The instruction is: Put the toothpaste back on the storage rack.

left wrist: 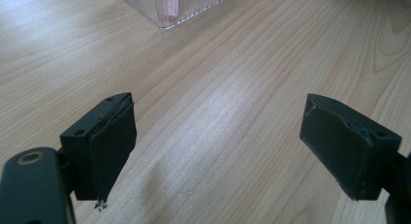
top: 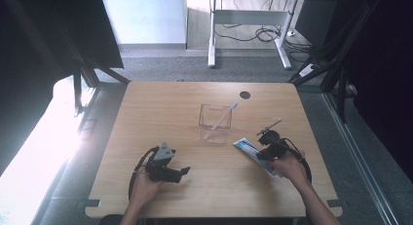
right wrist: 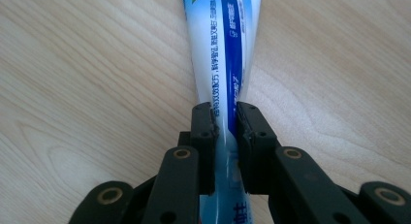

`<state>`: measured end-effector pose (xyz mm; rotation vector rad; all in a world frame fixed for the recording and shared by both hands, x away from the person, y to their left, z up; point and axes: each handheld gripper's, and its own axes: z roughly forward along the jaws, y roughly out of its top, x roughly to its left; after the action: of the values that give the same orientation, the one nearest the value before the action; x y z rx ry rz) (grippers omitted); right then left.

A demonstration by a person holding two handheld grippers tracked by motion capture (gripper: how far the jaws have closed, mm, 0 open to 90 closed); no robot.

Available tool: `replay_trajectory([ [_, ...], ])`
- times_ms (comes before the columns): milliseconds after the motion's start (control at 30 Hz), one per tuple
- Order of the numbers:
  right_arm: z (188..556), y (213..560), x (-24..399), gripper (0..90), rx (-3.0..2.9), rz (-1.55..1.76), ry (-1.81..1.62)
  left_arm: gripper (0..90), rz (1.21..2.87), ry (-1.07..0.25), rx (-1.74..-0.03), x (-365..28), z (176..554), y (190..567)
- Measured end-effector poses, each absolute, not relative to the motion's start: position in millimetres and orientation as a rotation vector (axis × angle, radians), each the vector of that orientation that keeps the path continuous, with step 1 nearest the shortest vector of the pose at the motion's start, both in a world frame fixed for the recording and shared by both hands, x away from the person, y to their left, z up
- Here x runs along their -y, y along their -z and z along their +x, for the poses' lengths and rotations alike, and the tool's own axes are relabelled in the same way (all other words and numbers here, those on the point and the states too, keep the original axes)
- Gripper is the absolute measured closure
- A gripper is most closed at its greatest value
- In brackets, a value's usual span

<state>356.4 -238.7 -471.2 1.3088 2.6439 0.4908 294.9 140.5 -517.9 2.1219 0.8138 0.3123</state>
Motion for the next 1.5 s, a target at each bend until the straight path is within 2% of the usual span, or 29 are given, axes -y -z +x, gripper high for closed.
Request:
replay_trajectory([
  [167,362,479,236,71.9,-2.729,1.273,-0.402,13.4,2.129,-0.309,-0.809,-139,295,519],
  [200,364,479,235,68.7,-2.735,1.266,-0.399,13.4,2.132,-0.308,-0.807,-139,295,519],
  [233,369,482,232,60.9,-2.765,1.253,-0.339,13.4,2.133,-0.309,-0.807,-139,295,519],
  [367,374,490,226,58.6,-2.799,1.230,-0.278,13.3,2.133,-0.308,-0.807,-139,295,519],
  [433,376,494,223,63.0,-2.805,1.231,-0.242,13.4,2.131,-0.309,-0.809,-139,295,519],
  [467,377,492,222,69.9,-2.803,1.222,-0.250,13.4,2.130,-0.307,-0.809,-139,295,519],
  [600,375,488,222,73.6,-2.790,1.227,-0.256,13.4,2.137,-0.309,-0.804,-139,295,519],
  [1033,365,473,239,74.7,-2.743,1.274,-0.398,13.3,2.126,-0.310,-0.813,-140,296,519],
  [1500,353,428,253,74.6,-2.643,1.263,-0.612,13.3,2.124,-0.314,-0.805,-140,295,517],
])
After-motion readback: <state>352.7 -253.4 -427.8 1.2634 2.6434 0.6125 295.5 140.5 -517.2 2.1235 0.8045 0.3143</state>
